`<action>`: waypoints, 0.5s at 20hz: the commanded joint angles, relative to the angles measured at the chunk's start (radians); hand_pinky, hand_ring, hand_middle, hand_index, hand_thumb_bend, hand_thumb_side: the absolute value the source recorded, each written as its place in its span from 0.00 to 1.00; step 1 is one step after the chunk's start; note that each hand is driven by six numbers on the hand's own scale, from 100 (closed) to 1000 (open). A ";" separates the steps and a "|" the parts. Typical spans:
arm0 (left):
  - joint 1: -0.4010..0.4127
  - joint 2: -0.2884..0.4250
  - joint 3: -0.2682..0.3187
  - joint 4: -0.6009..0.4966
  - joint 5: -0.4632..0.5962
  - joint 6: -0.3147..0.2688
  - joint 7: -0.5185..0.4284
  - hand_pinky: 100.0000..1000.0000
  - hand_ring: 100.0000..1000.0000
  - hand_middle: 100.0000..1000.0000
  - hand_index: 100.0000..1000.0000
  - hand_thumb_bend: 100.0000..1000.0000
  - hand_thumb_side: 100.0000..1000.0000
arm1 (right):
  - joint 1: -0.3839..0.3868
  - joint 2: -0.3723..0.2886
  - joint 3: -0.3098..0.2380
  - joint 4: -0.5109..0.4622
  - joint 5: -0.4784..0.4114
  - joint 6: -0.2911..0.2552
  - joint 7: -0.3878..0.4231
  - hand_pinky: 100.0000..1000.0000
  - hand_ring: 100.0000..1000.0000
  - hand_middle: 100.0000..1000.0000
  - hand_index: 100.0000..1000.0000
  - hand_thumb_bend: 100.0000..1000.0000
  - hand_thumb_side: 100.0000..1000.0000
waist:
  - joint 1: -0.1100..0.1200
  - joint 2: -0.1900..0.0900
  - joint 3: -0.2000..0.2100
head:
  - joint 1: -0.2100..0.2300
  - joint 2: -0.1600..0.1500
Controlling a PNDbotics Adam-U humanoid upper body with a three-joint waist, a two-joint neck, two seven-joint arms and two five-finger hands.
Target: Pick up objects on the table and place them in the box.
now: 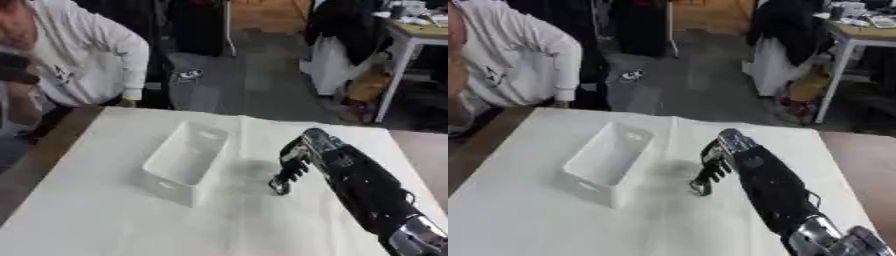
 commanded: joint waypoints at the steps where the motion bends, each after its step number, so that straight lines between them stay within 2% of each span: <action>1: -0.014 0.012 0.007 -0.014 0.004 0.001 -0.003 0.77 0.58 0.68 0.70 0.15 0.76 | -0.009 -0.027 -0.005 -0.034 -0.010 -0.009 0.018 0.67 0.55 0.47 0.57 0.26 1.00 | 0.003 -0.004 0.002 | -0.010 -0.016; 10: -0.016 0.010 0.007 -0.014 0.006 0.000 -0.004 0.77 0.58 0.69 0.70 0.14 0.76 | 0.004 -0.032 -0.018 -0.024 0.006 0.021 -0.020 0.66 0.54 0.46 0.56 0.25 1.00 | 0.000 0.004 0.007 | -0.007 -0.022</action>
